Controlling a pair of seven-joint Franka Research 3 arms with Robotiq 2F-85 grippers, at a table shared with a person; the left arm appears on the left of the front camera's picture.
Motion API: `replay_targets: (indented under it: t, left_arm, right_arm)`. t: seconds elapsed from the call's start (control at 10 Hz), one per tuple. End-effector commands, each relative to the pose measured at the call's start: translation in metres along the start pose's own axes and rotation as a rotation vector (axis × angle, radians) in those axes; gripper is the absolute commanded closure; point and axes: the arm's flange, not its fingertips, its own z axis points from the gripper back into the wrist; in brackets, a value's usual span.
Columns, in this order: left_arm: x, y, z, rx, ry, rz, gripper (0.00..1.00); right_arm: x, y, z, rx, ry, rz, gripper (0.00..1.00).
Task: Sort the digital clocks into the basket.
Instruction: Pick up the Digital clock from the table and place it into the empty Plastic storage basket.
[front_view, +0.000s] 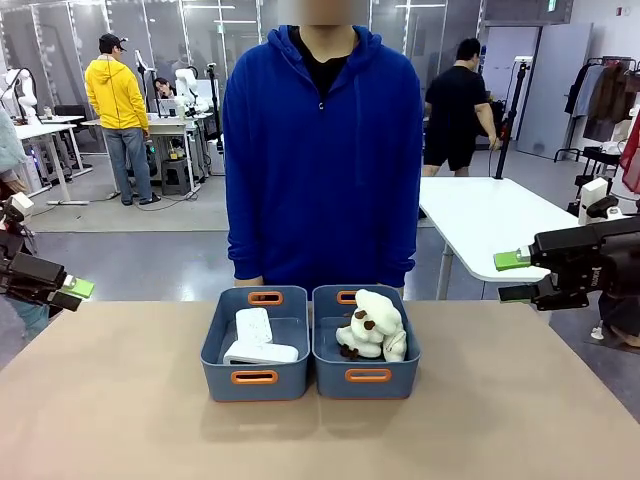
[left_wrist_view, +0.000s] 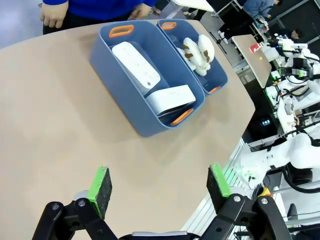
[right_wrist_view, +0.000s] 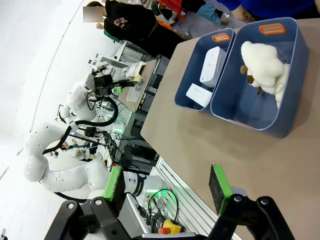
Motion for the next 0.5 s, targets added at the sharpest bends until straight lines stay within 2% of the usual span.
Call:
replay_targets:
  t: [0.0,0.4]
  left_arm:
    - [0.0039,0.0014,0.0005,0.006,0.010,-0.009,0.03]
    - [0.0039,0.0014,0.0005,0.006,0.010,-0.009,0.03]
  right_arm:
    - [0.0008,-0.0006,-0.0017,0.017,-0.012,0.016,0.14]
    - [0.0008,-0.0006,-0.0017,0.017,-0.012,0.016,0.14]
